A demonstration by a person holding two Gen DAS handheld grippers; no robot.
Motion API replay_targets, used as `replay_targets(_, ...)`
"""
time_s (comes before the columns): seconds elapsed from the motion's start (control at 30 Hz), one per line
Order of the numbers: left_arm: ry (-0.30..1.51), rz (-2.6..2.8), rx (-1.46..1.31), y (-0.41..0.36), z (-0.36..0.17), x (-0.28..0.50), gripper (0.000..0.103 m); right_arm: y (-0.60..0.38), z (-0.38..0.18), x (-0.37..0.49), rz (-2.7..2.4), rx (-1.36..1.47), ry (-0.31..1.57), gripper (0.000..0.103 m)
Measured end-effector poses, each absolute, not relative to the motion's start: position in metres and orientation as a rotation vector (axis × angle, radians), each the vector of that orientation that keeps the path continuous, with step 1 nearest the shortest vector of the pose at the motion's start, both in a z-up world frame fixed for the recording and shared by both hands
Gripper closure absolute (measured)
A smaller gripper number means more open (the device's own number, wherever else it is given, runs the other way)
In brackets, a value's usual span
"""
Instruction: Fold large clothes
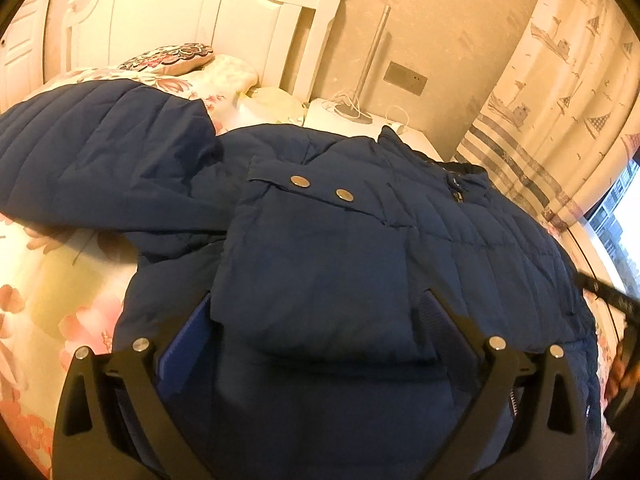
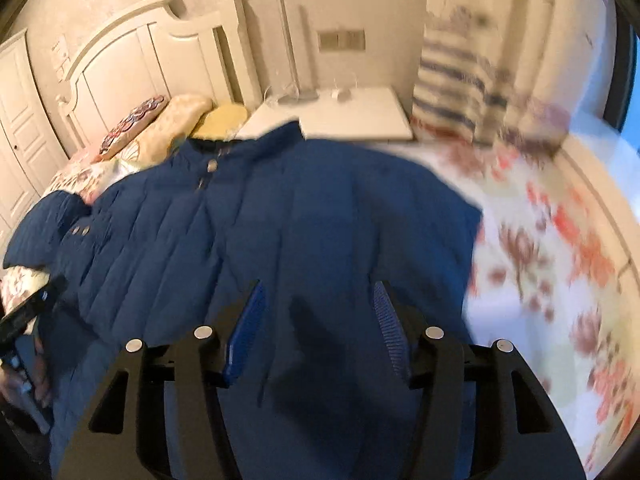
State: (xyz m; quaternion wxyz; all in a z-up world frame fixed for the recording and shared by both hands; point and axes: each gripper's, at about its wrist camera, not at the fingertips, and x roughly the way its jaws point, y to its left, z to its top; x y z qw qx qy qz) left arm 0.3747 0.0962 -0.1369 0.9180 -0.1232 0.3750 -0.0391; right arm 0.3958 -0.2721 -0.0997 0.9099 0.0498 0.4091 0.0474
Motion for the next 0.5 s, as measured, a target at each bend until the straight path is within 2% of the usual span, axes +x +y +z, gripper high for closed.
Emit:
replay_targets(0.1,0.776,-0.076,-0.272,0.099,-0.138,0.375,0.003,-0.257,-0.134,0.429,0.041,-0.024,0.977,0.051)
replay_targets(0.17,0.776,-0.075,-0.287,0.101,-0.139,0.375,0.003,-0.259,-0.131,0.437,0.030,0.015,0.983,0.051)
replay_targets(0.23,0.780,-0.077,-0.285,0.101,-0.140,0.376,0.003,-0.266,-0.115,0.437,0.048,0.104,0.924,0.056)
replay_targets(0.33,0.787,-0.083,-0.271,0.099,-0.140,0.377,0.003,-0.268,-0.102,0.444,0.023,0.128,0.843,0.056)
replay_targets(0.5,0.792,-0.081,-0.272,0.099,-0.140,0.378,0.003,-0.254,-0.128,0.489,0.000,0.032,0.997,0.056)
